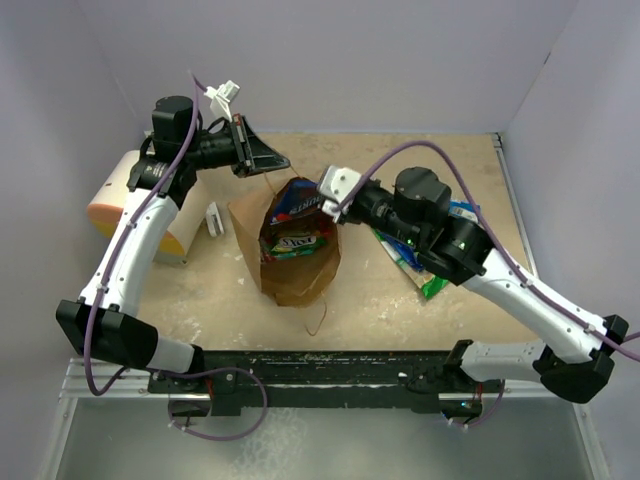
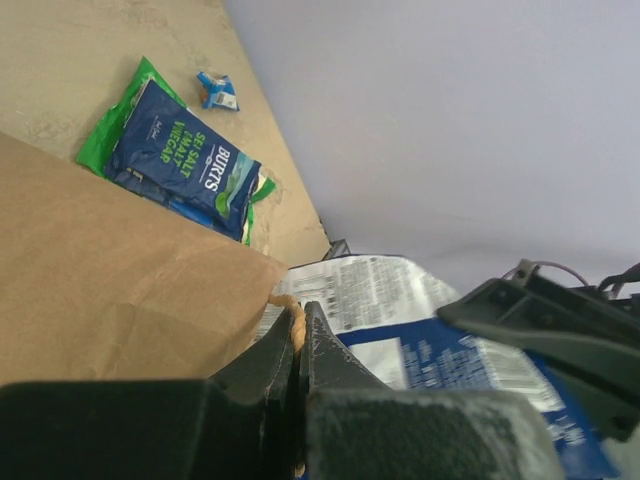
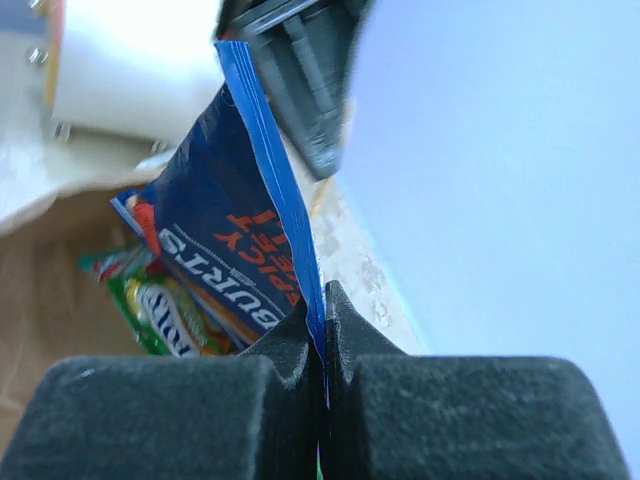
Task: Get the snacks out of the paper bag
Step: Take out the snack from the paper bag.
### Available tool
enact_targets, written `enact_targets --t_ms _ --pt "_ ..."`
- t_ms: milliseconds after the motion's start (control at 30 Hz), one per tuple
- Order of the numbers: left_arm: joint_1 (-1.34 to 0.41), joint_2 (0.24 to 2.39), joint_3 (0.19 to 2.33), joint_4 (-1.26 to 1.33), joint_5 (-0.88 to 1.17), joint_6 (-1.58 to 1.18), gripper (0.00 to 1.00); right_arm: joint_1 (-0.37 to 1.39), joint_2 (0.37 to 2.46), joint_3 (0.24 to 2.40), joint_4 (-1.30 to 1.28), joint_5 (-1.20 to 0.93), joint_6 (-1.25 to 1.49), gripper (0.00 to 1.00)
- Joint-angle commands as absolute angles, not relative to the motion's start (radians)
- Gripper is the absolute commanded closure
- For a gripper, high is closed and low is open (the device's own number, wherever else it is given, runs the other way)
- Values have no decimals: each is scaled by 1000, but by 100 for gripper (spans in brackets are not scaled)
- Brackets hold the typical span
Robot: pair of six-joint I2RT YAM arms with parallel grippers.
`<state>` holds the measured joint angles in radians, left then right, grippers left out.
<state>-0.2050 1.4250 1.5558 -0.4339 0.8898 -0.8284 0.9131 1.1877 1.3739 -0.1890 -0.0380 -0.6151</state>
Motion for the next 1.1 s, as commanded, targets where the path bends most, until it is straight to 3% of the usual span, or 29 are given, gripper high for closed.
enact_targets --t_ms 0,200,400,533,733,1067 --pt "-199 1414 1585 -390 890 -820 100 904 1207 1479 -35 181 -376 100" --pt "-199 1407 1588 -418 869 -805 100 862 1271 1598 -16 438 -237 100" --pt "-199 1404 1589 -441 852 -796 100 690 1278 1648 -35 541 -43 100" --pt "-199 1400 1588 -448 850 -795 100 605 1319 1674 -179 610 86 100" --pt "-199 1404 1588 -445 856 -799 100 463 1342 1620 -402 579 452 100" --pt "-198 1411 1589 -433 869 -814 100 336 1300 1392 -394 501 946 100"
